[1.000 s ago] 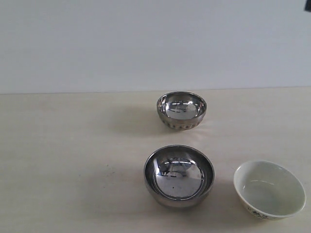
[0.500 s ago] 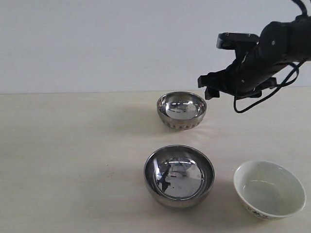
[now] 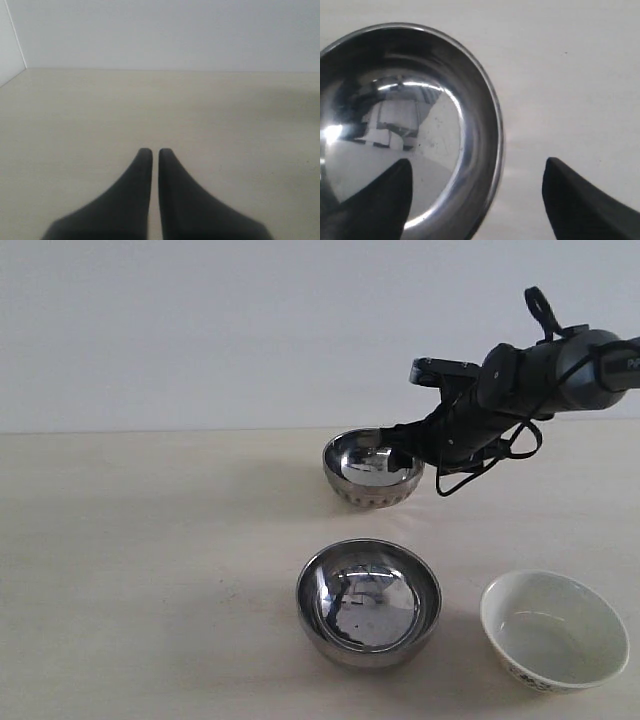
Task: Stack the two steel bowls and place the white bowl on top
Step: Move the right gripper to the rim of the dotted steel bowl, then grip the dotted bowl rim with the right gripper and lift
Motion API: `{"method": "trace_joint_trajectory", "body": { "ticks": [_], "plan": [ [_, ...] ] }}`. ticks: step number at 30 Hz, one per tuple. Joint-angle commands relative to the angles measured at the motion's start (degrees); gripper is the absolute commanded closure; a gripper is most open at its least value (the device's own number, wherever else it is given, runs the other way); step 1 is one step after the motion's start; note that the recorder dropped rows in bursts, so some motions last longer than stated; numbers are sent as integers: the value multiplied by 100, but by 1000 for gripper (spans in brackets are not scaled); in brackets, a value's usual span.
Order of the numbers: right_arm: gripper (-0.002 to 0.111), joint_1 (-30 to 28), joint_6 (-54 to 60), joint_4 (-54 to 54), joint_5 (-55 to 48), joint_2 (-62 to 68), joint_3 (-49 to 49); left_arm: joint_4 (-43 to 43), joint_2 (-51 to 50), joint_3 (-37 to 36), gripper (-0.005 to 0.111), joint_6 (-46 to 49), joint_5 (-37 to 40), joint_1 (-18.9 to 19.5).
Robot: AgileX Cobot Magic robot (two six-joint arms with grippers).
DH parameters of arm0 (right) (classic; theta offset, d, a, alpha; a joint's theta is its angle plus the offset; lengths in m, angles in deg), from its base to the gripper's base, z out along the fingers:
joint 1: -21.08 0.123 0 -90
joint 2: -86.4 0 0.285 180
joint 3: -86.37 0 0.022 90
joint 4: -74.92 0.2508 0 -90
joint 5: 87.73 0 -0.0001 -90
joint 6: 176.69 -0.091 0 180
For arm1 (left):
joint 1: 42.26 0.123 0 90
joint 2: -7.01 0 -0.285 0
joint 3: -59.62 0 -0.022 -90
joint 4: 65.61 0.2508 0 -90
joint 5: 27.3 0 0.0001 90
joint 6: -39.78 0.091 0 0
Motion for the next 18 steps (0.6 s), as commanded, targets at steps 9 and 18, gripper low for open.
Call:
{"method": "trace_joint_trajectory", "body": {
  "ticks": [9, 18],
  "plan": [
    [48, 1, 195, 174, 354, 632, 281, -24, 18, -23, 102, 17, 3, 14],
    [93, 1, 288, 201, 435, 643, 370, -24, 18, -23, 102, 17, 3, 14]
  ]
}}
